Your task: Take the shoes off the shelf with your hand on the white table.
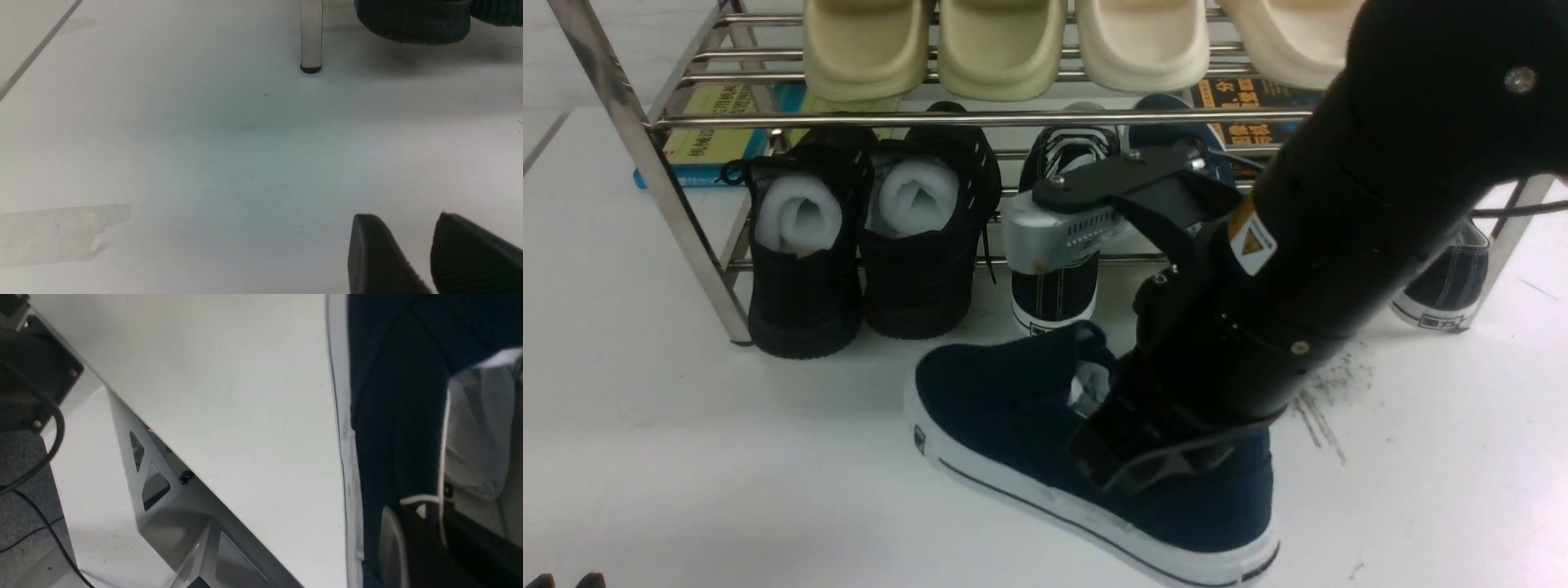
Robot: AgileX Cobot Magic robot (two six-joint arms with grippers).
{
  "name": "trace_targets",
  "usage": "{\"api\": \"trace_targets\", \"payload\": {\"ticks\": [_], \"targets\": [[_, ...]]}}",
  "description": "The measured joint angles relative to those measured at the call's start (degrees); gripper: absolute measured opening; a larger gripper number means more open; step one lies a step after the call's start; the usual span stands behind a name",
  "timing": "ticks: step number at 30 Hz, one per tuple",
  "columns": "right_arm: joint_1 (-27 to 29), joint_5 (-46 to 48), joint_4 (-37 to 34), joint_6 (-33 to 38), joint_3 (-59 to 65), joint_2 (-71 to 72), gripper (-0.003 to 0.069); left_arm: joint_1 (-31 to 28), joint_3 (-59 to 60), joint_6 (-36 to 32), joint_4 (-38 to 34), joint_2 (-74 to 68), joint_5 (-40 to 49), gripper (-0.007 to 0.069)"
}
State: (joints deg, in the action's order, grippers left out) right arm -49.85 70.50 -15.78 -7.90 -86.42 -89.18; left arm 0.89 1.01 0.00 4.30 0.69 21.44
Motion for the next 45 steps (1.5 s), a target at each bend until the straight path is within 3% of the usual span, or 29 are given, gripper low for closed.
{"api": "trace_targets", "payload": {"ticks": [13,21,26,35,45], "targets": [[0.0,1.2,2.4,-0.9,0.3,-3.7,0.0055,0.0,0.0,0.0,0.0,0.0,0.0,0.0242],[0.0,1.8,4.4,-7.3,0.3,-7.4,0.0055,0.0,0.0,0.0,0.0,0.0,0.0,0.0242],[-1.6,1.1,1.5,-12.0,0.2,-11.2,0.0059,0.0,0.0,0.0,0.0,0.0,0.0,0.0242],[-8.4,-6.0,-3.5,-13.5,0.2,-19.9,0.0066,0.0,0.0,0.0,0.0,0.0,0.0,0.0242],[-9.3,-9.7,-5.2,-13.7,0.2,-23.6,0.0100,0.0,0.0,0.0,0.0,0.0,0.0,0.0242]]}}
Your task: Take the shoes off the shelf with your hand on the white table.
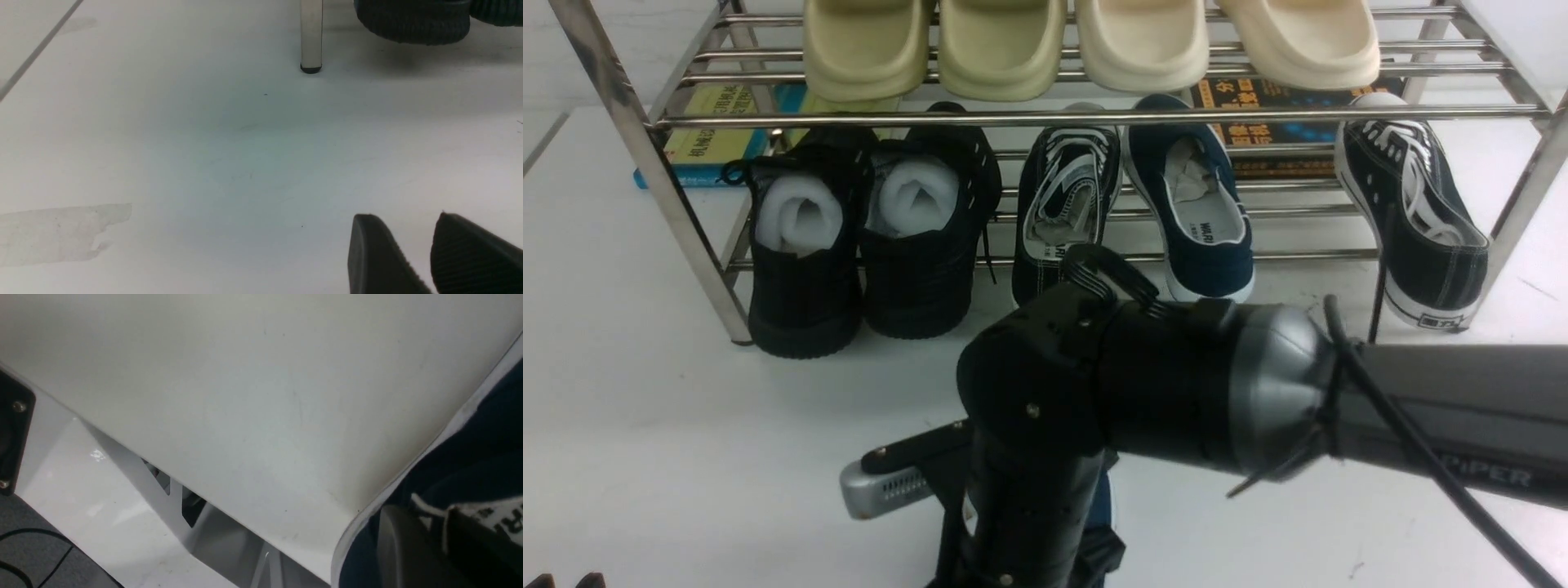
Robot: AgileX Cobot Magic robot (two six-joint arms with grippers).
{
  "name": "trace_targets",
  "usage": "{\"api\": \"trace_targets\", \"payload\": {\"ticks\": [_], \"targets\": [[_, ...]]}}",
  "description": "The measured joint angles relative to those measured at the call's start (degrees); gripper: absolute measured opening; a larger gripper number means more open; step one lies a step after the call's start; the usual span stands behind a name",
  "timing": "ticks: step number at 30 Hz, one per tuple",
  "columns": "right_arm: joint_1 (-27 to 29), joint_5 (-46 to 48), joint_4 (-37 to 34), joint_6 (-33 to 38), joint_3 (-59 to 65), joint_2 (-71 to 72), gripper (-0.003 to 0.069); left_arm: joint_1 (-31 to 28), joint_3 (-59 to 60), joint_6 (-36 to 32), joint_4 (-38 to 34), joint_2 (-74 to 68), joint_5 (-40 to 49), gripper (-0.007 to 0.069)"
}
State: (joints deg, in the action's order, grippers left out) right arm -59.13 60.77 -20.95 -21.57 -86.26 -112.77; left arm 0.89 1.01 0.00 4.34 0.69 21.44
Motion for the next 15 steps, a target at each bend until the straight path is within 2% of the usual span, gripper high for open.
{"api": "trace_targets", "payload": {"ticks": [2,5,7,8,9,10,13,15], "targets": [[0.1,-0.6,0.1,0.0,-0.2,-0.1,0.0125,0.0,0.0,0.0,0.0,0.0,0.0,0.0242],[0.2,-1.4,0.6,0.0,-1.5,-0.2,0.0266,0.0,0.0,0.0,0.1,0.0,0.0,0.0242],[0.2,-0.3,1.3,0.0,-2.9,-0.2,0.0343,0.0,0.0,0.0,0.1,0.0,0.0,0.0242],[0.2,0.2,1.4,0.0,-3.1,-0.2,0.0359,0.0,0.0,0.0,0.1,0.0,0.0,0.0242],[0.7,2.6,2.5,1.2,-5.3,-0.2,0.0419,0.0,0.0,0.0,0.1,0.0,0.0,0.0242],[0.9,4.7,2.9,2.1,-6.9,-0.2,0.0449,0.0,0.0,0.0,0.1,0.0,0.0,0.0242],[1.8,8.4,3.6,5.4,-11.4,-0.2,0.0502,0.0,0.0,0.0,0.1,0.0,0.0,0.0242],[2.1,8.8,3.9,7.7,-14.1,0.1,0.0511,0.0,0.0,0.0,0.2,0.0,0.0,0.0242]]}}
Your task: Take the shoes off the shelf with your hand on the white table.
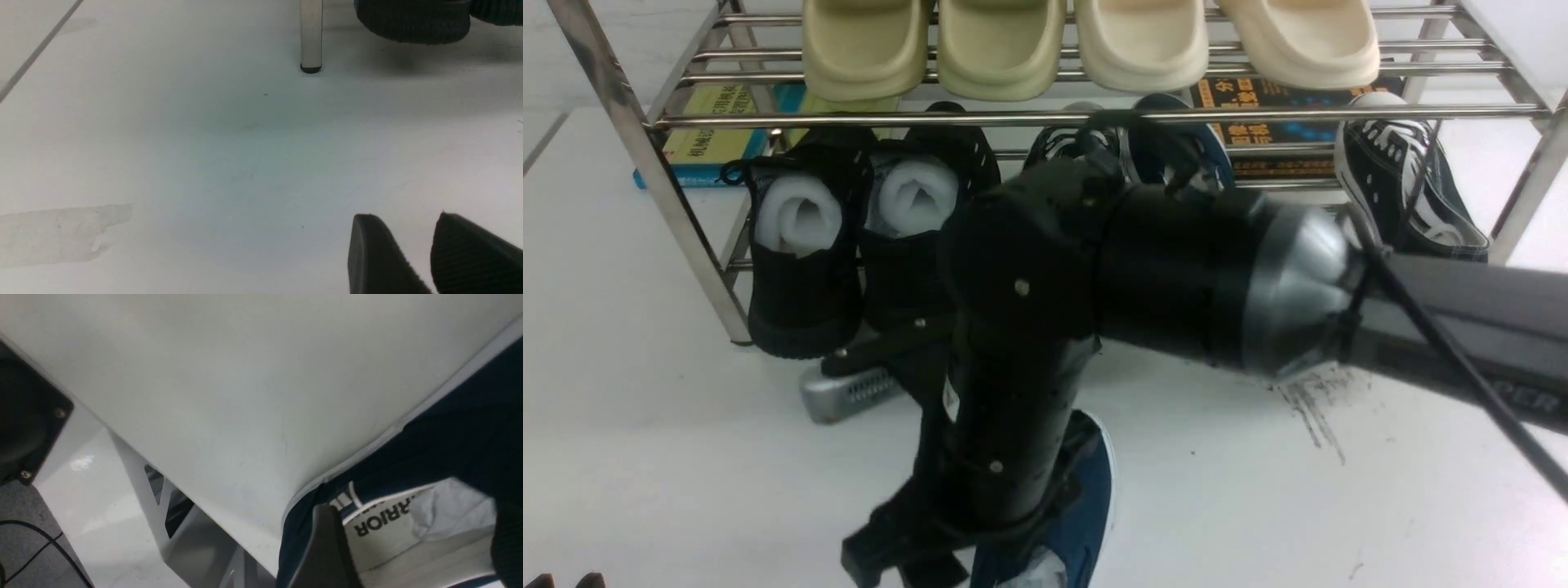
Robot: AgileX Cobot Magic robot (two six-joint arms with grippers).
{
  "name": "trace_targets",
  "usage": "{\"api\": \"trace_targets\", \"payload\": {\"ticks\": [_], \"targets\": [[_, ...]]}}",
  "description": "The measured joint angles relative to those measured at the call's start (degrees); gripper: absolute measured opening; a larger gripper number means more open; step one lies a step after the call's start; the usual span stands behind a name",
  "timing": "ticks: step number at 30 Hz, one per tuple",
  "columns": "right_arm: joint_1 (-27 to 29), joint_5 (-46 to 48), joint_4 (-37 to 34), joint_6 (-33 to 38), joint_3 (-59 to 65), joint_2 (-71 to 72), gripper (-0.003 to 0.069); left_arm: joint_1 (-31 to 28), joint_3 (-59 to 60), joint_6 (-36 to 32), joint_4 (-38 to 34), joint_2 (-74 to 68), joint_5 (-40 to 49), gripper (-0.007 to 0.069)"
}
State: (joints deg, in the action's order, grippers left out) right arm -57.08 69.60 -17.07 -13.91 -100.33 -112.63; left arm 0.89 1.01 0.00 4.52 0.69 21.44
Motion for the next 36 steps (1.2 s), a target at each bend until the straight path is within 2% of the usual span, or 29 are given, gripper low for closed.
{"api": "trace_targets", "payload": {"ticks": [3,6,10,15,16,17,18,24,29,31,36], "targets": [[0.7,0.3,0.8,3.0,-2.7,1.5,0.0498,0.0,0.0,0.0,0.0,0.0,0.0,0.0242],[2.1,0.7,1.6,5.8,-3.1,5.3,0.0442,0.0,0.0,0.0,0.0,0.0,0.0,0.0242],[4.4,1.3,4.4,6.9,-3.1,11.4,0.0321,0.0,0.0,0.0,0.0,0.0,0.0,0.0242],[6.7,1.9,9.9,7.0,-2.8,23.2,0.0104,0.0,0.0,0.0,0.0,0.0,0.0,0.0242],[6.7,1.9,11.1,6.9,-2.5,25.1,0.0064,0.0,0.0,0.0,0.0,0.0,0.0,0.0242],[6.7,1.9,11.2,6.9,-2.2,25.6,0.0057,0.0,0.0,0.0,0.0,0.0,0.0,0.0242],[6.7,2.0,13.0,5.6,-0.6,29.7,0.0001,0.0,0.0,0.0,0.0,0.0,0.0,0.0242],[6.7,2.3,18.4,-1.0,9.3,38.8,-0.0015,0.0,0.0,0.0,0.0,0.0,0.0,0.0242],[6.7,2.0,24.9,-13.7,25.4,45.6,-0.0015,0.0,0.0,0.0,0.0,0.0,0.0,0.0242],[6.7,-0.6,26.9,-20.4,31.2,46.8,-0.0014,0.0,0.0,0.0,0.0,0.0,0.0,0.0242],[6.7,-7.9,31.4,-30.0,38.1,45.1,-0.0003,0.0,0.0,0.0,0.0,0.0,0.0,0.0242]]}}
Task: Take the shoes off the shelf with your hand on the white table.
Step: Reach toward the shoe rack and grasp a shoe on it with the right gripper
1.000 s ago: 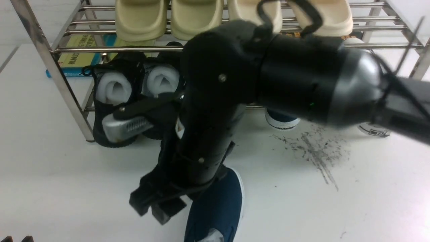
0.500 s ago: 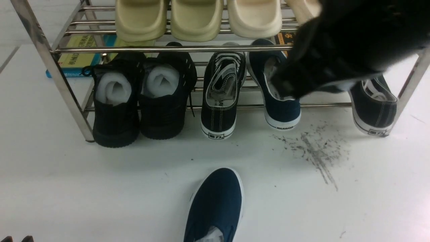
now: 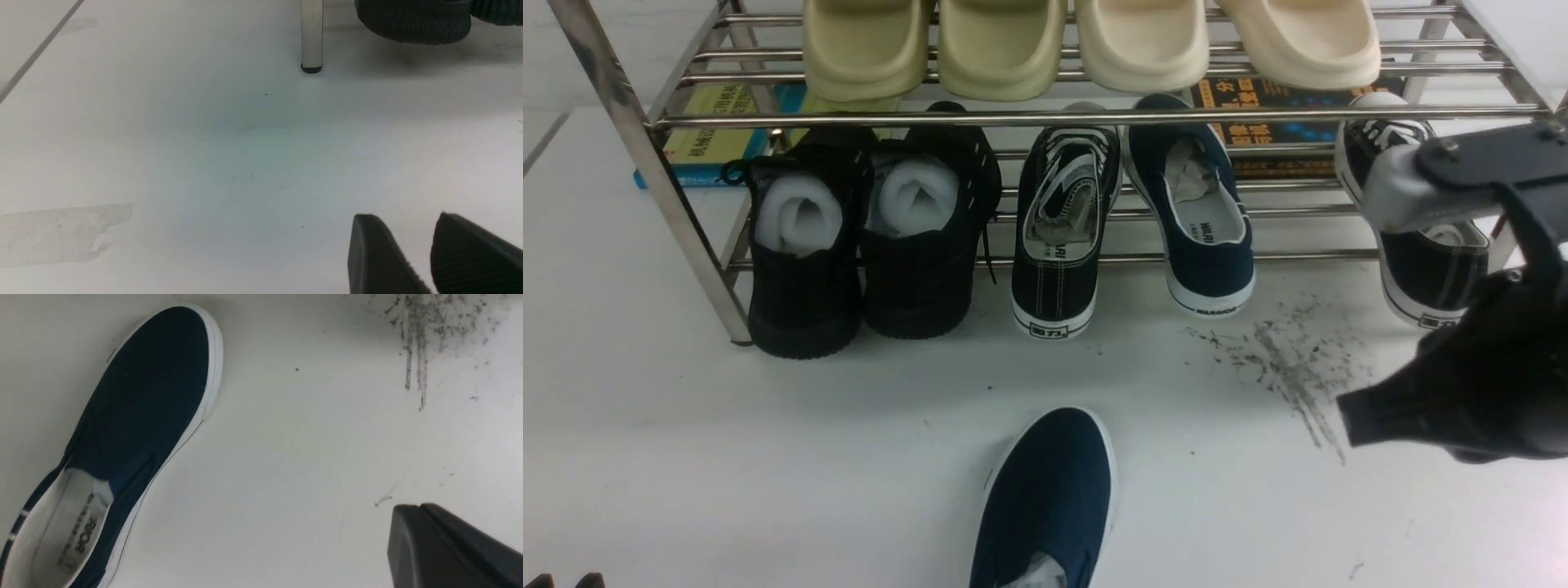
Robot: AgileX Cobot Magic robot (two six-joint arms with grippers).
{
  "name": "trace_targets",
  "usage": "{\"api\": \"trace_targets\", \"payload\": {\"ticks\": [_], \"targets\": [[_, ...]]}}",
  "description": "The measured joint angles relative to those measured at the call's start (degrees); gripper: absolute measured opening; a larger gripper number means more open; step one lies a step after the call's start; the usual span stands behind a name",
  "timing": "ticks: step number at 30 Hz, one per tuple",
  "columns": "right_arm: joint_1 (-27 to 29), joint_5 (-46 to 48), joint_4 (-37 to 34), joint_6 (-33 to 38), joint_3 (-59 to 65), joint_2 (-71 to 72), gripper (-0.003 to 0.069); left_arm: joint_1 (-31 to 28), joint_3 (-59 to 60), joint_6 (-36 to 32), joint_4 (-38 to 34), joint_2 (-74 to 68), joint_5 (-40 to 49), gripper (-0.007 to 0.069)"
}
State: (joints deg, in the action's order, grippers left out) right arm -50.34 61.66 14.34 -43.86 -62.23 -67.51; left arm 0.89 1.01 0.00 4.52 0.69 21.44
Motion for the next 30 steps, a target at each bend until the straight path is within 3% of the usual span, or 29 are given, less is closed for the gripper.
{"api": "trace_targets", "payload": {"ticks": [7,11,15,18,30], "targets": [[0.0,-4.3,6.2,-3.6,-1.8,-6.3,0.0059,0.0,0.0,0.0,0.0,0.0,0.0,0.0242],[0.4,-5.2,8.2,-4.7,-4.9,-9.9,0.0141,0.0,0.0,0.0,0.0,0.0,0.0,0.0242],[3.3,-5.5,8.0,-3.6,-9.8,-14.4,0.0284,0.0,0.0,0.0,0.0,0.0,0.0,0.0242],[6.0,-6.5,7.9,-2.8,-12.5,-17.1,0.0351,0.0,0.0,0.0,0.0,0.0,0.0,0.0242],[14.4,-15.9,5.4,5.4,-25.6,-32.1,0.0388,0.0,0.0,0.0,0.0,0.0,0.0,0.0242]]}}
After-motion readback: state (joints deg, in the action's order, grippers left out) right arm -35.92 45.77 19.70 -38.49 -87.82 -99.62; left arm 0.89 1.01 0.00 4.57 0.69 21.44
